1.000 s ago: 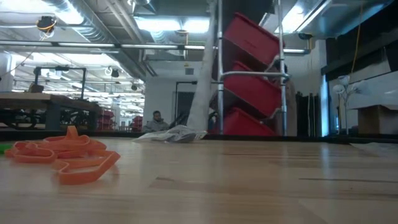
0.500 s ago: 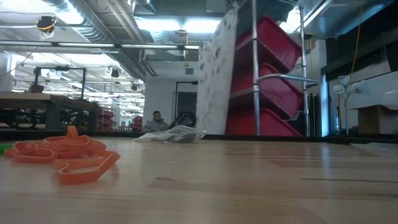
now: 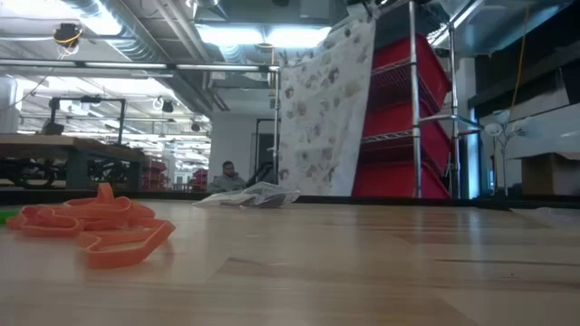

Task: Sort rubber bands
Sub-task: Open the transparent zip bag

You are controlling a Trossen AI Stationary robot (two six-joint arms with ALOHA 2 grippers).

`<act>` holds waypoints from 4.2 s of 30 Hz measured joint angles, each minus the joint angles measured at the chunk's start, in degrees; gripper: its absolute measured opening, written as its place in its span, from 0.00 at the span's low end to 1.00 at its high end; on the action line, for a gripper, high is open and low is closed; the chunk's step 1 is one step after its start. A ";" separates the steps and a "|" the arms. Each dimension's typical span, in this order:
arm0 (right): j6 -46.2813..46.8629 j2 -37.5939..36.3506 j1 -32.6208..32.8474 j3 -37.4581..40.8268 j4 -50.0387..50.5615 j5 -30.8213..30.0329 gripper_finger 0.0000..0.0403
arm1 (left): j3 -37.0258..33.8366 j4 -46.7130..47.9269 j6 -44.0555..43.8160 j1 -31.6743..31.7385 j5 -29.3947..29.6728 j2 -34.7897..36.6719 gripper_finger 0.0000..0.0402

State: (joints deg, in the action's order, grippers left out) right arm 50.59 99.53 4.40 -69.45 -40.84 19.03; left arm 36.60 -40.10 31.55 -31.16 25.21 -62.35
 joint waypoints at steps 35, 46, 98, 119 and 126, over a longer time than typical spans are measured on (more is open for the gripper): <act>-1.39 0.28 -0.28 0.00 2.91 -5.52 0.00 | 0.04 -3.75 -1.52 -0.24 4.61 1.07 0.02; -4.19 0.39 -1.16 0.00 8.21 -3.12 0.00 | 0.04 1.46 -8.16 -0.17 5.95 1.07 0.00; -67.20 -8.07 6.13 -0.02 25.09 -29.42 0.28 | 0.04 15.77 -32.63 9.53 3.27 1.03 0.00; -62.44 -13.64 6.13 -0.02 34.80 -27.40 0.00 | 0.02 17.31 -32.55 9.09 3.35 1.01 0.00; -52.18 -17.19 6.13 -0.04 40.30 -26.95 0.01 | 0.02 17.43 -32.43 9.05 3.37 1.01 0.00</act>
State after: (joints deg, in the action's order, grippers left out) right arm -1.60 82.35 10.52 -69.49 -0.54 -7.92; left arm 36.62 -22.67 -0.88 -22.11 28.58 -61.34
